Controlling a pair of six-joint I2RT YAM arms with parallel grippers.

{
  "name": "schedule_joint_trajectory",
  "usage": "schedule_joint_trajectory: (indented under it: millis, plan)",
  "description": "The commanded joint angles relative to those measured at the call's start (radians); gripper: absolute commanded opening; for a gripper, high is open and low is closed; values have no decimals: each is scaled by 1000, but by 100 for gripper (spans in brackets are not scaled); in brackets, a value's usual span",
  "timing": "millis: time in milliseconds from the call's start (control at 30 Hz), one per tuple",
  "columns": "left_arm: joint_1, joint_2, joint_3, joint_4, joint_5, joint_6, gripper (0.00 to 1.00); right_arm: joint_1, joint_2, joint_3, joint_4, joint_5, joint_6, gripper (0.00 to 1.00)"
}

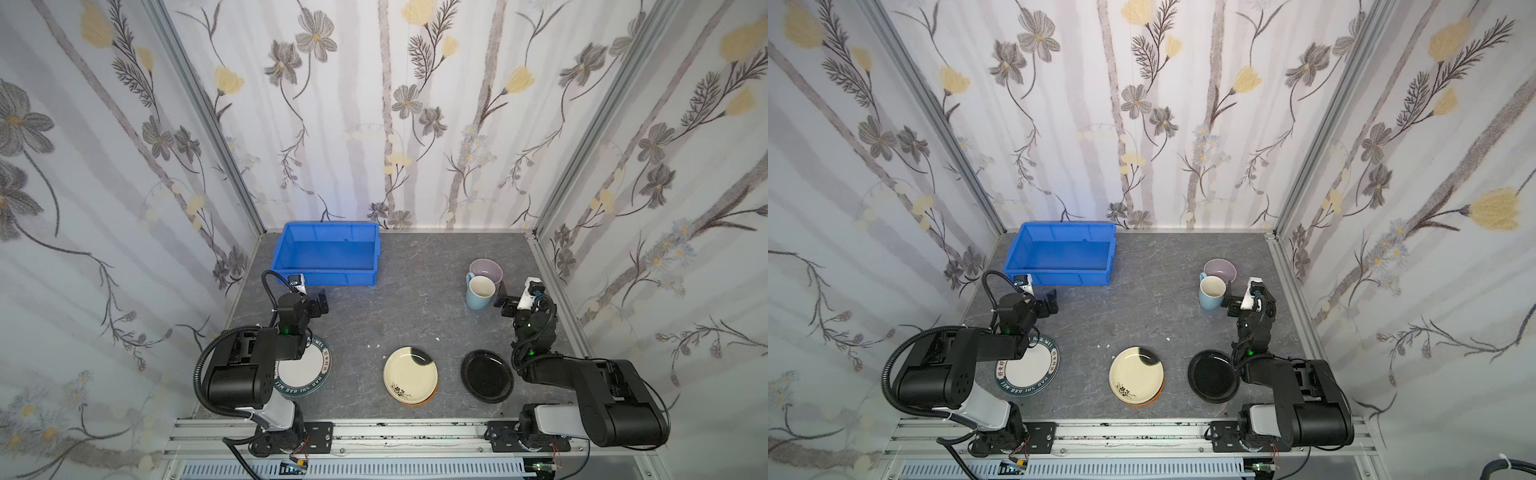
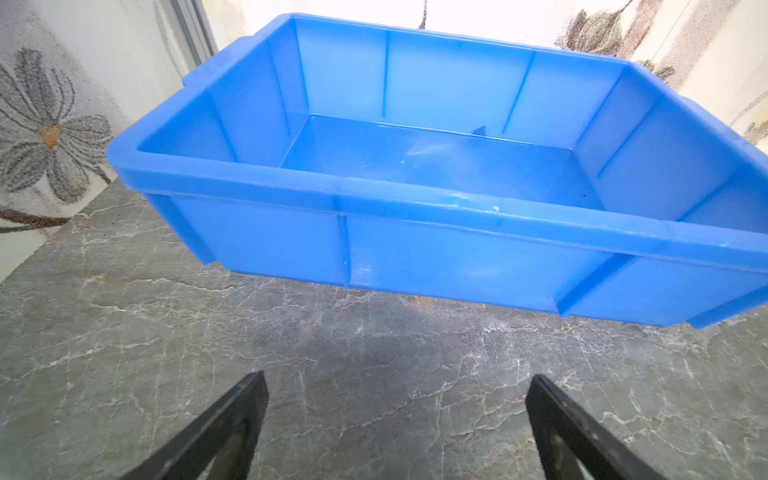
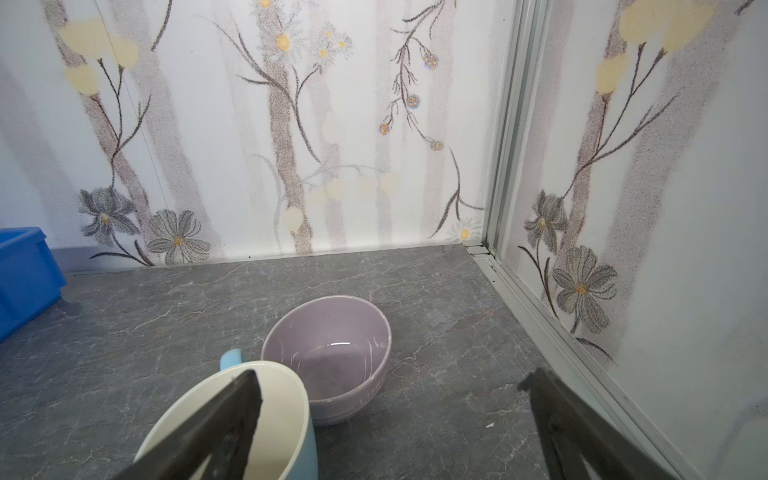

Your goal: Place the mixed dishes into the plastic bin

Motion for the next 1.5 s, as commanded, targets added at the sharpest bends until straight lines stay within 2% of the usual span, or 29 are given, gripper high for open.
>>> schedule_joint_trajectory:
  millis: [0, 1300, 1467]
  plan:
    - [1, 0, 4, 14, 0, 6, 100, 1, -1, 3, 36, -7, -2, 100]
    - [2, -2, 0, 17, -1, 6, 100, 1, -8, 4, 38, -18, -7, 100]
    - [1, -21, 16, -29, -35, -8, 100, 17, -85, 74, -159, -3, -23, 100]
